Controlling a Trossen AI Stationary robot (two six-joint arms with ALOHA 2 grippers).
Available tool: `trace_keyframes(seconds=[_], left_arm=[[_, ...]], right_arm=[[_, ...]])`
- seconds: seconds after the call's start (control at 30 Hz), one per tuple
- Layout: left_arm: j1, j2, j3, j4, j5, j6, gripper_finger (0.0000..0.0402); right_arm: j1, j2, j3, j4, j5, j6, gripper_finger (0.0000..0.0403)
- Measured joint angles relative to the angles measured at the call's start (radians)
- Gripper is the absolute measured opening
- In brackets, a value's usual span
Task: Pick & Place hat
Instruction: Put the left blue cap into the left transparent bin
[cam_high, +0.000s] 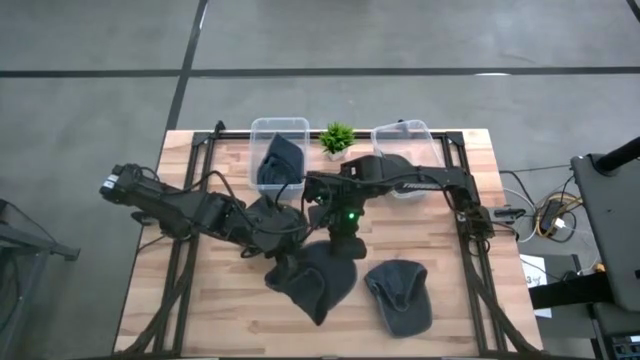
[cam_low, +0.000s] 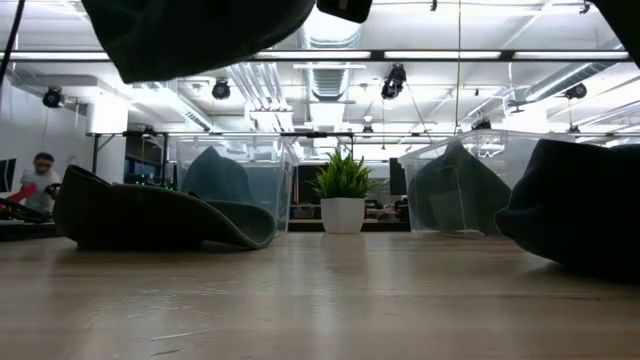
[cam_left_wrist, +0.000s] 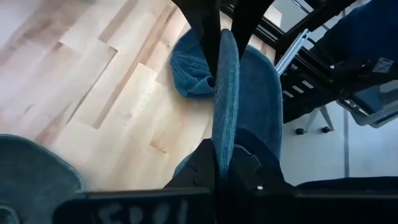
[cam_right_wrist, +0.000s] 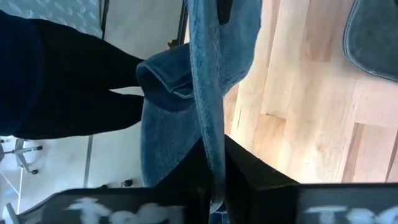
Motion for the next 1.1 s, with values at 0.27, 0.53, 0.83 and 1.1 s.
trace_keyframes(seconds=[0.27,0.53,0.83,1.1], left_arm=[[0.000,-0.022,0.012,-0.032,-0.048,0.001,0.0005],[0.000,-0.071,0.015,-0.039,-0.091,-0.009,0.0005],[-0.005,-0.123,0.016,-0.116,-0.128,-0.034,0.0005],[-0.006,-0.196,0.016,-0.177,-0.178,-0.054,0.0005]], right_arm=[[0.000,-0.008,0.000,0.020,0.016,-0.019,0.0054],[0.001,-0.010,0.000,0.024,0.015,-0.014,0.0131],[-0.004,-0.011,-0.003,0.028,0.016,-0.004,0.0195],[-0.007,-0.028,-0.003,0.033,0.087,-0.001,0.0199]])
